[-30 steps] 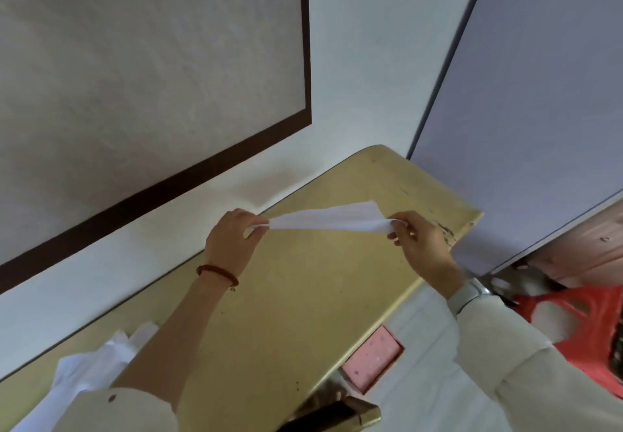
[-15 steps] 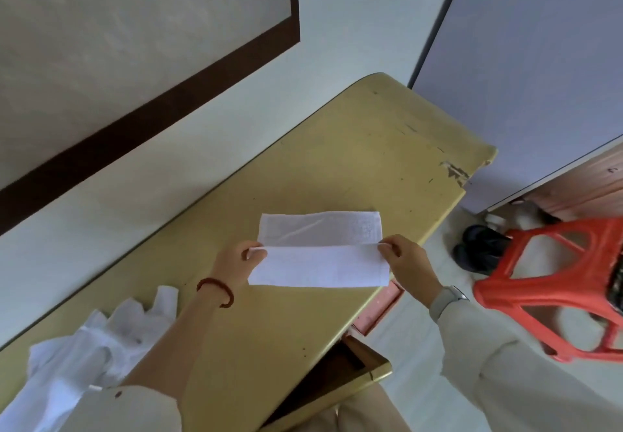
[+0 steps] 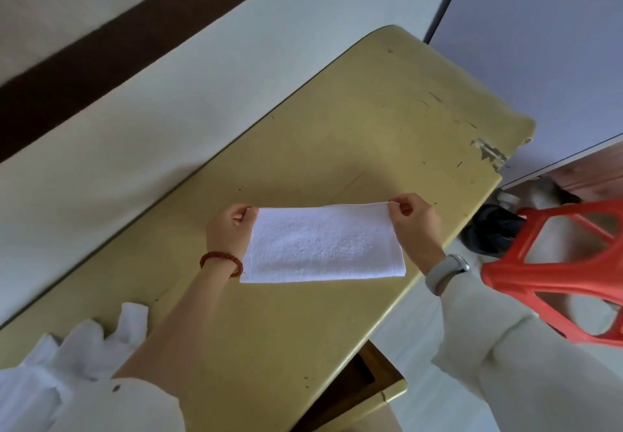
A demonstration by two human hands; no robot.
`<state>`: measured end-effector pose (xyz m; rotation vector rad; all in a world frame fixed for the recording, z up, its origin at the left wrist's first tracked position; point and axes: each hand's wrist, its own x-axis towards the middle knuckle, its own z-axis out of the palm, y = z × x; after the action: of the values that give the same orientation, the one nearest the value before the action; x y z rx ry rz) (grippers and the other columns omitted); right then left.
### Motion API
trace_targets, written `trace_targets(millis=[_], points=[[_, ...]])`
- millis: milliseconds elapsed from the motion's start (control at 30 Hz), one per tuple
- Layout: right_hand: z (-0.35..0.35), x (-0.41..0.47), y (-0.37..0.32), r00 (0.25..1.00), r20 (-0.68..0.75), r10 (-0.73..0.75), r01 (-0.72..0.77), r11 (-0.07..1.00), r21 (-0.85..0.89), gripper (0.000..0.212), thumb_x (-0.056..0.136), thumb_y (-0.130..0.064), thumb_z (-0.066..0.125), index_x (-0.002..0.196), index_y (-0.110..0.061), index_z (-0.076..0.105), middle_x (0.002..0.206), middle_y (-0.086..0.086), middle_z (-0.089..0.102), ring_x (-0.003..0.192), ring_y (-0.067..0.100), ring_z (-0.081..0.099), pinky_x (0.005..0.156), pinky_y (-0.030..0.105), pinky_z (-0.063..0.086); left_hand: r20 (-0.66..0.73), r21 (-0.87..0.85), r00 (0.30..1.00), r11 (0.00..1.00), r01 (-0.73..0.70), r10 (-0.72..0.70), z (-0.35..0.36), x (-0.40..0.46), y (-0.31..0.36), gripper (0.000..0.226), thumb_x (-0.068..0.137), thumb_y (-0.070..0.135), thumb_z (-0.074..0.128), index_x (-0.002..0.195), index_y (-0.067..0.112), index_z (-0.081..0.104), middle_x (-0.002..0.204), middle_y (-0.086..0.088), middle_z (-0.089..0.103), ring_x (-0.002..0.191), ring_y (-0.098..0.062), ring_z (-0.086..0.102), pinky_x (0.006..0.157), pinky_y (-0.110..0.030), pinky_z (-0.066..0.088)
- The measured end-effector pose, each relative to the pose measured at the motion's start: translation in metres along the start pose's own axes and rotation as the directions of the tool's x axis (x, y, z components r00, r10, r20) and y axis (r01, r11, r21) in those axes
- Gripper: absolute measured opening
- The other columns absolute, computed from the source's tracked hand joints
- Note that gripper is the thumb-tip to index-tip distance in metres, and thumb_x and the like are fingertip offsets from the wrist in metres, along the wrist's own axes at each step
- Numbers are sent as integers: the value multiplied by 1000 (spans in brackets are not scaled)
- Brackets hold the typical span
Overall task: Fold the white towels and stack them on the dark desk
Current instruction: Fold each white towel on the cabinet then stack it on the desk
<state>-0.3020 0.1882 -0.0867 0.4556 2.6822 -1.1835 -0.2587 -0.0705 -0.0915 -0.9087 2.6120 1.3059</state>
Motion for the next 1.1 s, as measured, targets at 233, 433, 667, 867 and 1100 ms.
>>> trace_targets(millis=[233,433,667,867,1100], points=[[13,6,9,997,-50,-59,54,993,-103,14,87,-10,51,93,-5,63,90,7,62,77,15,49,58,16,31,-43,10,999,1000,5,-4,11,6,-12,8,85,17,58,85,16,65,71,11,59,66,-4,54,63,-16,44],[18,10,12,994,-45,-102,92,981,-173,13,88,-9,50,96,-6,59,98,12,58,76,19,48,67,26,36,-92,92,991,992,-90,99,17,7,-20,9,87,16,55,88,13,64,83,-1,63,73,-15,55,64,-24,42],[16,-5,-1,963,-131,-234,176,921,-346,26,87,-6,48,109,-7,62,113,14,55,101,29,53,83,36,41,-141,486,917,833,-265,374,23,-4,-19,27,88,24,43,104,7,58,101,-15,59,93,-35,52,77,-41,41],[61,-47,3,810,194,-554,529,546,-650,49,64,2,65,112,-9,63,125,12,58,123,34,49,109,54,22,140,496,737,597,-630,662,55,-34,-25,33,86,13,37,111,11,58,114,-9,62,105,-28,58,93,-39,41],[75,-49,22,898,201,-392,419,620,-663,48,90,-33,30,133,-21,46,142,13,41,132,40,35,109,49,13,262,579,784,558,-595,564,67,-33,-37,43,96,28,21,134,17,38,141,-8,44,133,-26,29,107,-58,23]])
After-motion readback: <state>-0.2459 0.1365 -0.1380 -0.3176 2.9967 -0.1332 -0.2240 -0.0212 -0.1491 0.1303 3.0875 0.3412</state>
